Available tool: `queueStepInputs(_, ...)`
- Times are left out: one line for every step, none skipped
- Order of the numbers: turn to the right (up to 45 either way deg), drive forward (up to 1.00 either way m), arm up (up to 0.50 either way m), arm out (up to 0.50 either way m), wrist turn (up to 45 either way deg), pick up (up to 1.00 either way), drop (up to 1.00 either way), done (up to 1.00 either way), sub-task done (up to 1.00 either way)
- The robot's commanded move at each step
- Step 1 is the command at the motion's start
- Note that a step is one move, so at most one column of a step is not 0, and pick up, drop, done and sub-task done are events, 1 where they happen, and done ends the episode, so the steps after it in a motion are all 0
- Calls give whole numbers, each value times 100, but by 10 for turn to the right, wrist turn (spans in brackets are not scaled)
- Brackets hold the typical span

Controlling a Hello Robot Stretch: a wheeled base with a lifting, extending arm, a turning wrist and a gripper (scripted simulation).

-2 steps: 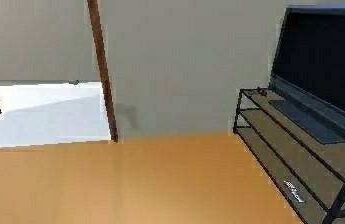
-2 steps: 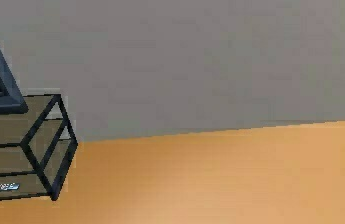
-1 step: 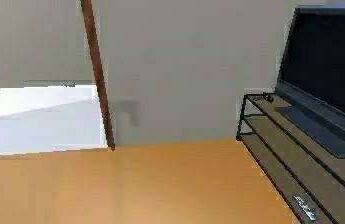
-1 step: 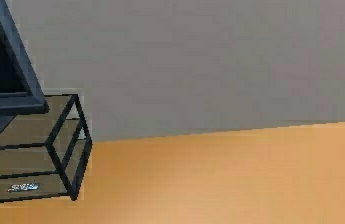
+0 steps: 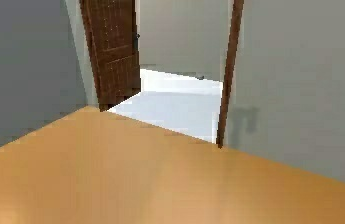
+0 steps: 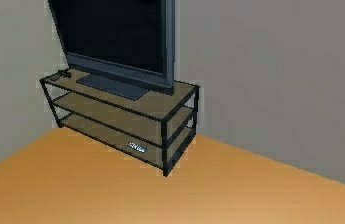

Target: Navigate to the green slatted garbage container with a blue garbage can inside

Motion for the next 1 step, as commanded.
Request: queueStepInputs(0, 100, 0, 0, 0, 0, 0, 0, 0)
